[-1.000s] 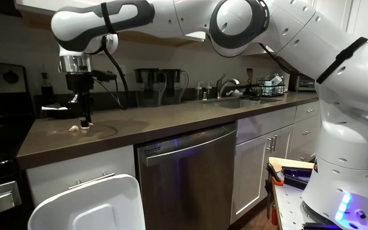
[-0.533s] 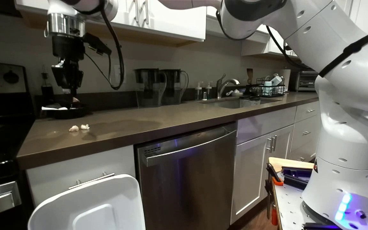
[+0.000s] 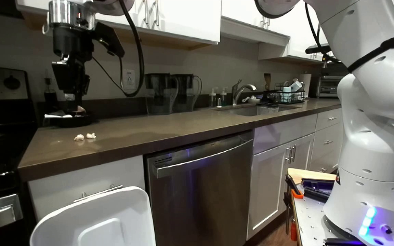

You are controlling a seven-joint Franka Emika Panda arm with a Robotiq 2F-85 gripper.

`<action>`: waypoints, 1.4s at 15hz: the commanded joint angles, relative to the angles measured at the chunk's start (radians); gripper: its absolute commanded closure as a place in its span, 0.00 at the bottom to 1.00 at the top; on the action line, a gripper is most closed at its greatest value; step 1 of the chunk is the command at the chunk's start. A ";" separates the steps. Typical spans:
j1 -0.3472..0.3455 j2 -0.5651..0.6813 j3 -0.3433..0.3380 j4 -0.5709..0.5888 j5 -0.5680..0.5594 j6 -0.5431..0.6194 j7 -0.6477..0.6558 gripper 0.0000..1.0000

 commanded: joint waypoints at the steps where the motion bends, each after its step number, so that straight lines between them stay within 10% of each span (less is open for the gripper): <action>1: -0.007 -0.157 0.014 -0.241 0.040 0.080 -0.022 0.95; 11: 0.010 -0.438 0.045 -0.646 0.209 0.157 -0.089 0.95; 13: 0.024 -0.394 0.036 -0.590 0.176 0.122 -0.051 0.79; 21: 0.026 -0.426 0.031 -0.631 0.182 0.129 -0.064 0.79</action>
